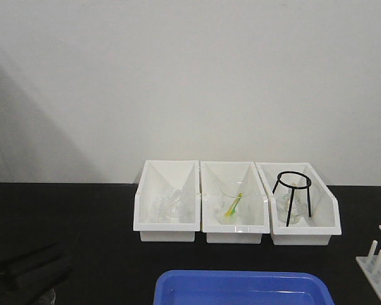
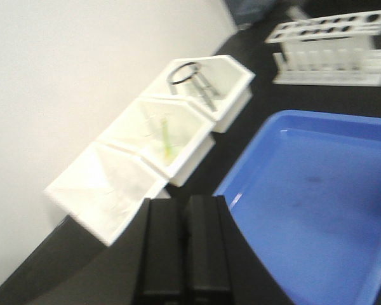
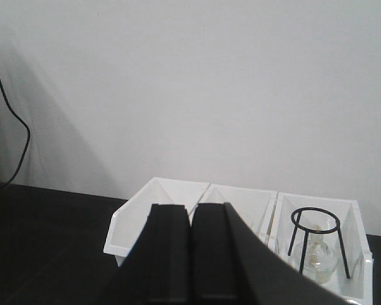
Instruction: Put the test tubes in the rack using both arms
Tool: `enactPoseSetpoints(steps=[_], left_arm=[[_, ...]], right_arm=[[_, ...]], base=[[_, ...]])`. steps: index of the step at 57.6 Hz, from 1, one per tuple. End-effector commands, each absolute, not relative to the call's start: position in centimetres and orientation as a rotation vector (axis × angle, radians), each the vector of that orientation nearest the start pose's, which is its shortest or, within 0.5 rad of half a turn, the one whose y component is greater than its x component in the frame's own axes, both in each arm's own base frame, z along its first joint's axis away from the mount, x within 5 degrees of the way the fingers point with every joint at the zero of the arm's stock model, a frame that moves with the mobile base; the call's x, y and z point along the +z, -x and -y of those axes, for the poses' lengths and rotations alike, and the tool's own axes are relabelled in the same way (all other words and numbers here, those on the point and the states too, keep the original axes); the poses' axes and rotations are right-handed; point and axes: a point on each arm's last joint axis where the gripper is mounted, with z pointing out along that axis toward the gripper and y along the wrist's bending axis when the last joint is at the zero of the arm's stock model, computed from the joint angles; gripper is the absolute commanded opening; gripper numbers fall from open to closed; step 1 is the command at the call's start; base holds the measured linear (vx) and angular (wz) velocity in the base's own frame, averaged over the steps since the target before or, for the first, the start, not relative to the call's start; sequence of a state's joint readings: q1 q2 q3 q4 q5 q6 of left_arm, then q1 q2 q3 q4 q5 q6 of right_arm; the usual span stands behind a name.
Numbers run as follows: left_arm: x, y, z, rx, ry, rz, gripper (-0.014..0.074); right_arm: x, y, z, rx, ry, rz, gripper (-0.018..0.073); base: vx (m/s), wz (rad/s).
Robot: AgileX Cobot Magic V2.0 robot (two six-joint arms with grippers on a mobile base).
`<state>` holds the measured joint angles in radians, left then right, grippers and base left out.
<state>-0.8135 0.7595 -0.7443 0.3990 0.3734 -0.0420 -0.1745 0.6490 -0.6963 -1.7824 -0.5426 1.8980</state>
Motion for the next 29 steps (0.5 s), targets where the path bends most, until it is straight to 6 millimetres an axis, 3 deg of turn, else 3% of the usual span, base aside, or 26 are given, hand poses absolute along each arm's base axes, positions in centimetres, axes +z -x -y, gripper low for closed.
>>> enactPoseSetpoints(steps=[1,13,29], left_arm=[[35.9,-11.0,8.5,-0.284,-0.713,-1.571,-0.0020],[29.4,-8.6,4.0,-0.171,-0.531,-1.616,-0.0020],[21.6,-6.0,1.1,-0.081,-0.213,-1.579,-0.0020]], right_arm=[[39.1,-12.8,-2.0,0.298,0.194,-1.523,-0.0007],[39.1,-12.8,-2.0,0.298,0.194,-1.523,-0.0007],[39.1,-12.8,-2.0,0.298,0.194,-1.523,-0.0007]], base=[[0.00,0.00],[0.00,0.00],[0.00,0.00]])
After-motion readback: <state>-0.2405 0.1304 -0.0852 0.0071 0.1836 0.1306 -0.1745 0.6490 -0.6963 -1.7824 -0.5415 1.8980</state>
